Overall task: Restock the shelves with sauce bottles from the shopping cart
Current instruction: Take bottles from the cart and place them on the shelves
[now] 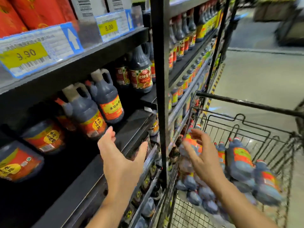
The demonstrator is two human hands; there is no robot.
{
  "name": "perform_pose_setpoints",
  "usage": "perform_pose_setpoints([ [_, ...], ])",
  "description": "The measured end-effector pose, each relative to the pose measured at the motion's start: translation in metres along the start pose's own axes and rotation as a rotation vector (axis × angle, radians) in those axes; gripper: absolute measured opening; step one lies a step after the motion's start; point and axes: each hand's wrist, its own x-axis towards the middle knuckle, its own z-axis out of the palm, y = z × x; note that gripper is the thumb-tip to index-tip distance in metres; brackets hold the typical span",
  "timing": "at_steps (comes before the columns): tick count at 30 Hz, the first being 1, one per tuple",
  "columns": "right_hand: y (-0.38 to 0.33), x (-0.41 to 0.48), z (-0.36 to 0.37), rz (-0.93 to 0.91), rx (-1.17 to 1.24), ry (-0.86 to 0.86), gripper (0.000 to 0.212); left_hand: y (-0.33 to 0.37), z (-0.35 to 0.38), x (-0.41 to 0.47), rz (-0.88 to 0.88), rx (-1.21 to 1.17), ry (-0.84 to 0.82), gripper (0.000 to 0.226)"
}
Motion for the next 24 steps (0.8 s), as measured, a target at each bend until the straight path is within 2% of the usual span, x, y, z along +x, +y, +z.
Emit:
perform_pose_setpoints([
  [5, 0.036, -0.013, -0.061, 0.092, -0.088, 0.150, 0.045, 0.042, 0.063, -0.021, 0.115, 0.017, -0.223, 0.087],
  [10, 0.072, -0.020, -0.106, 0.231, -0.208, 0.219, 0.043, 0.053, 0.132, -0.034, 0.183, 0.112, -0.486, 0.082],
  [13, 0.094, -0.020, -0.125, 0.314, -0.246, 0.206, 0.051, 0.048, 0.172, -0.041, 0.200, 0.201, -0.622, 0.080],
  [18, 0.145, -0.009, -0.137, 0.493, -0.370, 0.118, 0.061, 0.029, 0.230, -0.045, 0.218, 0.401, -0.721, 0.078],
  [24, 0.204, 0.023, -0.132, 0.754, -0.370, -0.004, 0.068, -0.005, 0.288, -0.032, 0.099, 0.624, -0.837, 0.092],
])
